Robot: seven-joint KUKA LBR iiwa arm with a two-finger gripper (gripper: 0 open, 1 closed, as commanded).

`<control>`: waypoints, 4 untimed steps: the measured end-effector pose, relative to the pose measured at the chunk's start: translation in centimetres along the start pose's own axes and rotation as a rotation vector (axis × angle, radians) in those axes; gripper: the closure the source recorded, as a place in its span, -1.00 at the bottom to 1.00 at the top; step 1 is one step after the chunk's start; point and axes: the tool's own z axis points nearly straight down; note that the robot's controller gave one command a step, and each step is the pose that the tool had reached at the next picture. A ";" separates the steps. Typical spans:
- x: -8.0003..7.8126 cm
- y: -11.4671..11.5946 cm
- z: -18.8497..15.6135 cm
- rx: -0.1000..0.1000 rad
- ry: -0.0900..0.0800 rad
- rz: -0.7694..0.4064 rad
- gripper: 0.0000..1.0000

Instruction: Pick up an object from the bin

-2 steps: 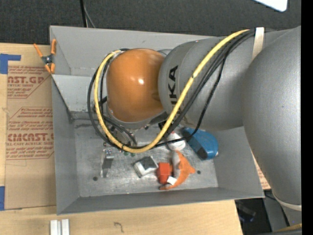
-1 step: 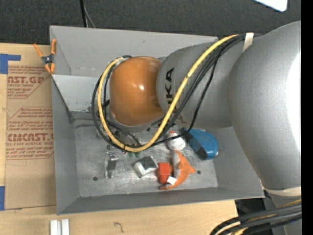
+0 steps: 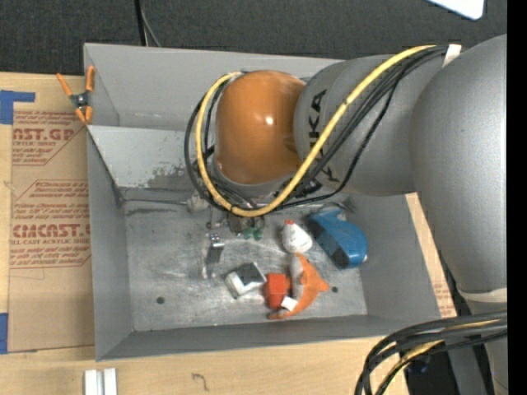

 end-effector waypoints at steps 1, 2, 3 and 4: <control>0.9 -0.8 -0.1 0.000 -0.010 -0.004 -1.00; -0.7 -4.0 3.9 -0.002 -0.010 -0.070 -1.00; -0.1 -6.2 5.8 0.002 -0.005 -0.140 -1.00; 2.9 -9.5 7.0 -0.001 -0.005 -0.264 1.00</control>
Offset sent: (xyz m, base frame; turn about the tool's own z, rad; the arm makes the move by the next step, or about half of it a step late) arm 0.0201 -0.0570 -0.0550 -0.0823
